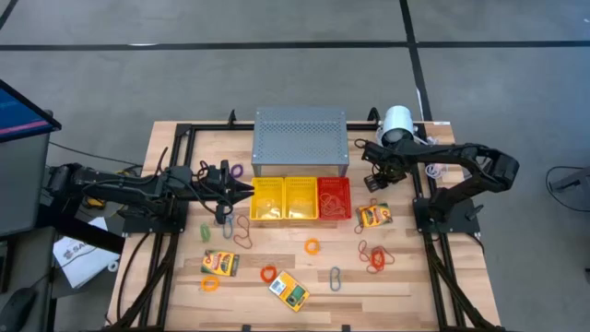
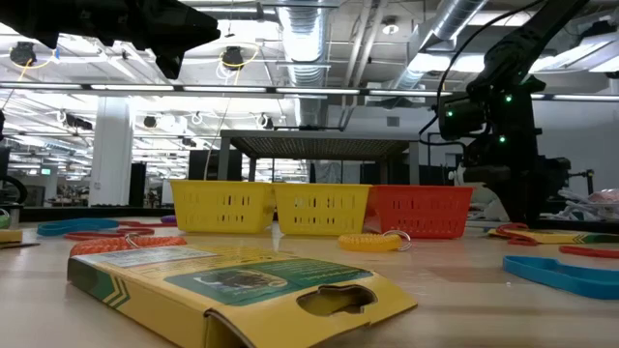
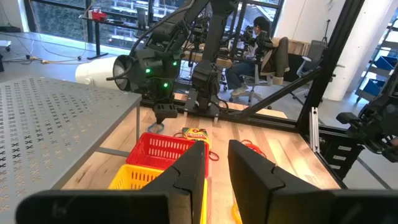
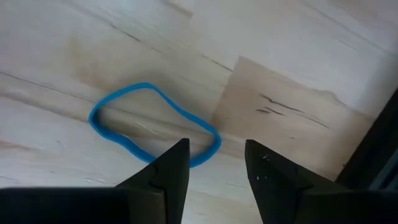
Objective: Pick & Place Office Desk Supplies
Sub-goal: Put the blue rubber band into the red bin
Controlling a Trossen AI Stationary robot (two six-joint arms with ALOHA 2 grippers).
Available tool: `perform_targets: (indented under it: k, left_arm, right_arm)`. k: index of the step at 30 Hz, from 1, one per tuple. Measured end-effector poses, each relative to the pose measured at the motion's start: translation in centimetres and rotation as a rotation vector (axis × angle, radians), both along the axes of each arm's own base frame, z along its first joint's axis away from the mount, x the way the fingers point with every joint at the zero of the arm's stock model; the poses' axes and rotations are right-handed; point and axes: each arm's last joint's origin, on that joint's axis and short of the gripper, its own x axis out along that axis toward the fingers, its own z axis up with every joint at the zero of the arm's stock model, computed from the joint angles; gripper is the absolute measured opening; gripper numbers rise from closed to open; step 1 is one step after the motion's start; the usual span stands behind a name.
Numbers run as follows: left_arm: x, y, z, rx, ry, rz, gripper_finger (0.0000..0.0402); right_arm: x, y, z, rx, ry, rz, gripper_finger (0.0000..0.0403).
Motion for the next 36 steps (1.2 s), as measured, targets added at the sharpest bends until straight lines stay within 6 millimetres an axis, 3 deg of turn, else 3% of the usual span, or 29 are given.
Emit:
perform_targets:
  k: [12,22,36]
  left_arm:
    - [0.0,0.0,0.0,0.0,0.0,0.0,0.0067]
    - [0.0,0.0,0.0,0.0,0.0,0.0,0.0067]
    - [0.0,0.0,0.0,0.0,0.0,0.0,0.0067]
  right_arm:
    - [-0.5,-0.7,0.0,0.011,-0.004,-0.021,0.0147]
    - [-1.1,-0.2,-1.2,0.03,-0.021,-0.029,0.0147]
    - [-0.9,-0.2,-1.4,0.059,-0.067,-0.013,0.0141]
